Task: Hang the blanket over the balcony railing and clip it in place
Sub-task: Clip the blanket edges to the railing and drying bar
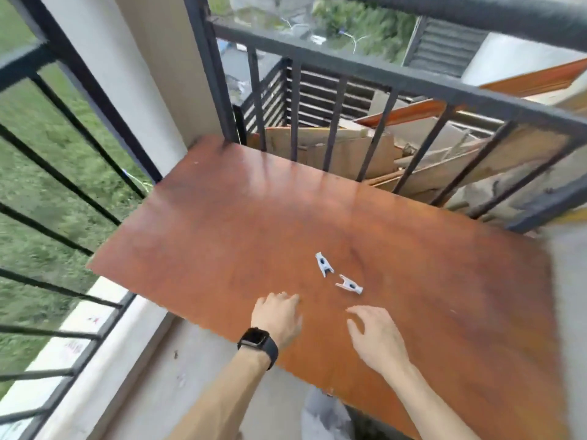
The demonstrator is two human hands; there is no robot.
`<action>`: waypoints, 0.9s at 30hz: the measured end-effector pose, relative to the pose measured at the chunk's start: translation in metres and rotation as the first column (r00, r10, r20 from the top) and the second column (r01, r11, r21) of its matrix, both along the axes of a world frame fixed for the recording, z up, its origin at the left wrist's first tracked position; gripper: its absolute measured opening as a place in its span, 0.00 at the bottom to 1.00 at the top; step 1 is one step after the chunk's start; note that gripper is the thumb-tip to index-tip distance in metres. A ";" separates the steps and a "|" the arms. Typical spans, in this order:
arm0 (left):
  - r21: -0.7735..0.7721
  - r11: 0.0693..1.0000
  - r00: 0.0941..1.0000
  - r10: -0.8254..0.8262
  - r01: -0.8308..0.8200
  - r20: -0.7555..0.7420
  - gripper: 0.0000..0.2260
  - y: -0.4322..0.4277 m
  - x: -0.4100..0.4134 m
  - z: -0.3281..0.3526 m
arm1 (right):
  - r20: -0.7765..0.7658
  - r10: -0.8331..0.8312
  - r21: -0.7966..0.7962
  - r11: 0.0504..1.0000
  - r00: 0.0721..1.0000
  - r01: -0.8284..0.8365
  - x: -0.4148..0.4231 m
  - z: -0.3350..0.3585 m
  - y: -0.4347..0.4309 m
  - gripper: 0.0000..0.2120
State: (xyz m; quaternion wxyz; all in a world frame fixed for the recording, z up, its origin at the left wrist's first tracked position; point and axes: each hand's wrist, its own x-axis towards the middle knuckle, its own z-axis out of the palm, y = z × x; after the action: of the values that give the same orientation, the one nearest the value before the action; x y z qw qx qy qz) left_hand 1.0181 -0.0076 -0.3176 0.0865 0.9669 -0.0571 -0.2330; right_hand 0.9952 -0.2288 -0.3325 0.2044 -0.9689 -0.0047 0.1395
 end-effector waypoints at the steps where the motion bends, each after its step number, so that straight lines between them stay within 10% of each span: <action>1: 0.012 1.000 1.000 -0.007 0.007 -0.009 0.18 -0.007 0.012 -0.008 | -0.008 -0.002 0.006 1.000 1.000 0.002 0.012 -0.011 -0.003 0.13; 9: 0.128 0.964 0.971 -0.238 0.235 0.012 0.39 -0.045 0.102 -0.069 | -0.159 0.122 -0.016 0.992 0.980 -0.126 0.085 -0.066 -0.007 0.25; 17: 0.334 0.875 0.925 -0.379 0.349 0.027 0.14 -0.042 0.103 -0.090 | -0.225 0.244 -0.128 0.952 0.943 -0.277 0.082 -0.074 -0.010 0.29; 27: 0.139 0.986 0.995 0.095 -0.089 -0.038 0.10 0.005 -0.006 -0.087 | -0.462 0.150 0.137 0.986 0.874 -0.097 0.035 -0.045 0.013 0.20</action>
State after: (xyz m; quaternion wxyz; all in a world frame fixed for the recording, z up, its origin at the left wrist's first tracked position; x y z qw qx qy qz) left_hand 1.0125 -0.0021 -0.4051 0.0318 0.9668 0.0055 -0.2535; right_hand 1.0301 -0.2157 -0.3779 0.2431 -0.8909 -0.0245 0.3829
